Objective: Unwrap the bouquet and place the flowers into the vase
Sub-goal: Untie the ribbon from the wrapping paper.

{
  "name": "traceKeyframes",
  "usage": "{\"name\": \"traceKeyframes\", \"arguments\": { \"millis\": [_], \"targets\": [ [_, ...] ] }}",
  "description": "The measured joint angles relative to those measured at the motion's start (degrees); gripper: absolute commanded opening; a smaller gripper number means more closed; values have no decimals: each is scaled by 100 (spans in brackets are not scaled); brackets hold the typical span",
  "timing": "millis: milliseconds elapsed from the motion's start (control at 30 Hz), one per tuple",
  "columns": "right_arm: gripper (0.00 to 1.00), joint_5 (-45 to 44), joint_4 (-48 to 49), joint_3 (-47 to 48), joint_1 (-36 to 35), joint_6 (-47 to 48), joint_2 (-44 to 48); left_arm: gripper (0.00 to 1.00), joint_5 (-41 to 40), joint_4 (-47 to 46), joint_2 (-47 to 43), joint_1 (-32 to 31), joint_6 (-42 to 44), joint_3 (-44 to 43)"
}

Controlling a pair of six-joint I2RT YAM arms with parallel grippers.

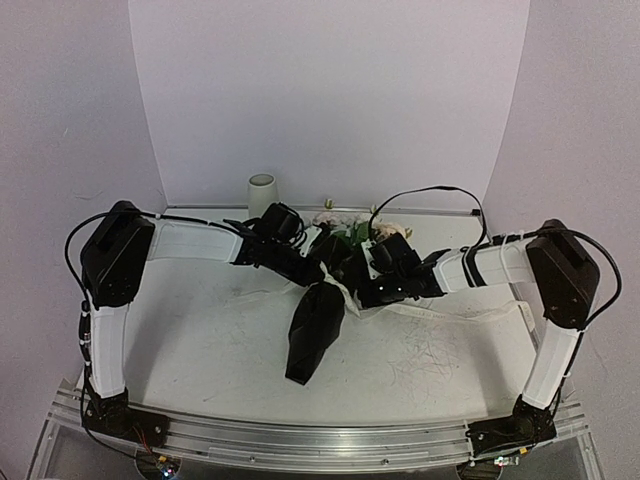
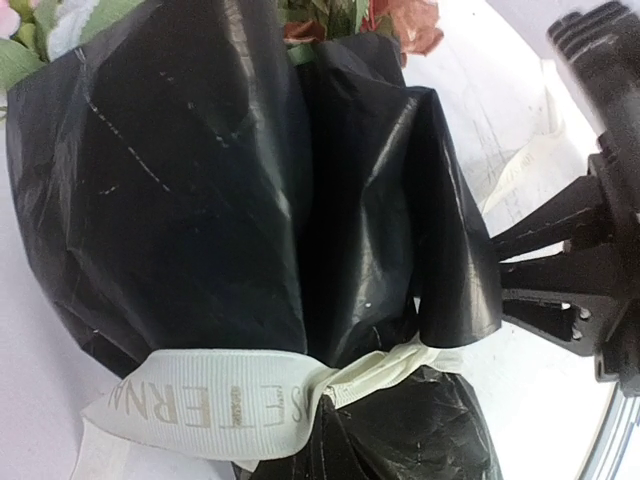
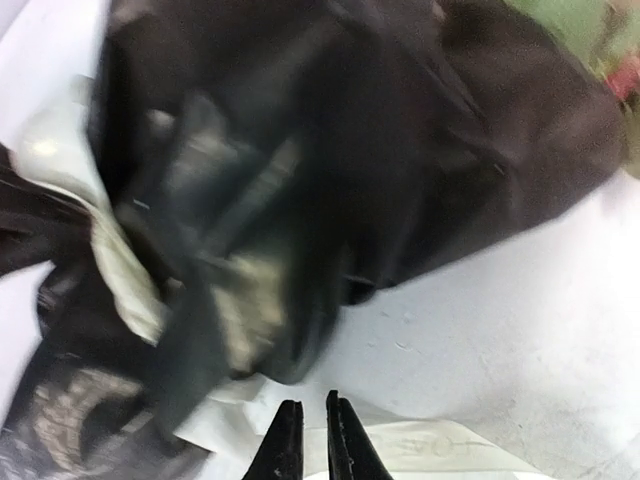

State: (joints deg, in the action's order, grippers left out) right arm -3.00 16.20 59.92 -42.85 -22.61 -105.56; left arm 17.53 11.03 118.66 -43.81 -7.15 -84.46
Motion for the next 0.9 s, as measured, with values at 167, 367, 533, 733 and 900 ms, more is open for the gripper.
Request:
{"name": "traceKeyframes", "arguments": {
  "millis": [167, 367, 533, 733, 900],
  "targets": [
    [24, -64, -104, -127, 4, 12, 85, 4, -124, 15, -221, 0, -42, 131],
    [29, 262, -41, -133, 4, 187, 376, 4, 9, 52, -245, 0, -167, 140],
    [30, 614, 11, 27, 4, 286, 413, 4, 313, 48, -245, 0, -351, 140],
    [35, 784, 52, 342, 4, 328, 303, 4, 515, 23, -260, 0, -491, 193],
    [35, 833, 59, 460, 4, 327, 116, 4, 572, -29, -276, 1, -540, 263]
  ]
}}
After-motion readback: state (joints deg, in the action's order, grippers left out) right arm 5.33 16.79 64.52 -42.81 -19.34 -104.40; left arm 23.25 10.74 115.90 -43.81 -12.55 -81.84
